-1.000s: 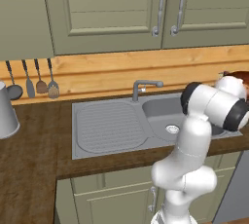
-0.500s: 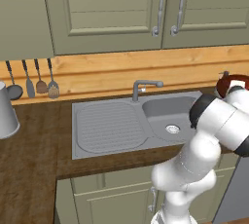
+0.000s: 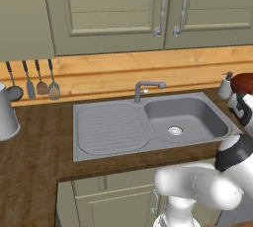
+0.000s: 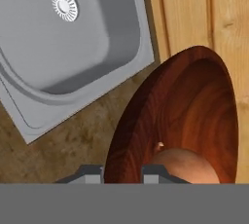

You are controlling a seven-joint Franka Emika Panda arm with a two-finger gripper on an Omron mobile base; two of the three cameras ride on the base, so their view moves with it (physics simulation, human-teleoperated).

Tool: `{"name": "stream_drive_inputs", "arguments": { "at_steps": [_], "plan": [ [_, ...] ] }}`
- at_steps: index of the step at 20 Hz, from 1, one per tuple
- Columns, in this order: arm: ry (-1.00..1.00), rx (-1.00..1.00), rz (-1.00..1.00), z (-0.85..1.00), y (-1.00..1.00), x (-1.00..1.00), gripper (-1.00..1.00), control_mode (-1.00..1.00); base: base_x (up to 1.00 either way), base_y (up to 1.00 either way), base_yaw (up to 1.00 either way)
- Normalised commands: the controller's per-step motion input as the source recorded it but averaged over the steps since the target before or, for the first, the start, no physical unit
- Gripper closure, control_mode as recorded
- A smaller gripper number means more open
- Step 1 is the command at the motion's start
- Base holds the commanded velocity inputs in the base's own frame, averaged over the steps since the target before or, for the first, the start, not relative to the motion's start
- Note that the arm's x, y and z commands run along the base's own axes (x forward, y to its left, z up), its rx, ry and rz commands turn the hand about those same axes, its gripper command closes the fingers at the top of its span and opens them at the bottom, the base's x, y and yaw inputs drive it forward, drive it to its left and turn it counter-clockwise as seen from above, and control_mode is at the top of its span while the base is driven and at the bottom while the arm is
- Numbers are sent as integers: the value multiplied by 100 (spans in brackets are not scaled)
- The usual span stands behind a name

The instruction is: Pick the onion from the sink and place it in the bowl. Then pick the bowl and place it in the microwave. Then close the microwave door and press the start button.

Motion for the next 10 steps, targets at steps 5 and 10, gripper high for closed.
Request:
{"name": "stream_drive_inputs", "arguments": {
  "at_steps": [5, 10],
  "plan": [
    [6, 0, 17, 40, 6, -57, 100, -100, 0, 0, 0],
    [-1, -3, 10, 46, 38, -40, 100, -100, 0, 0, 0]
  ]
}}
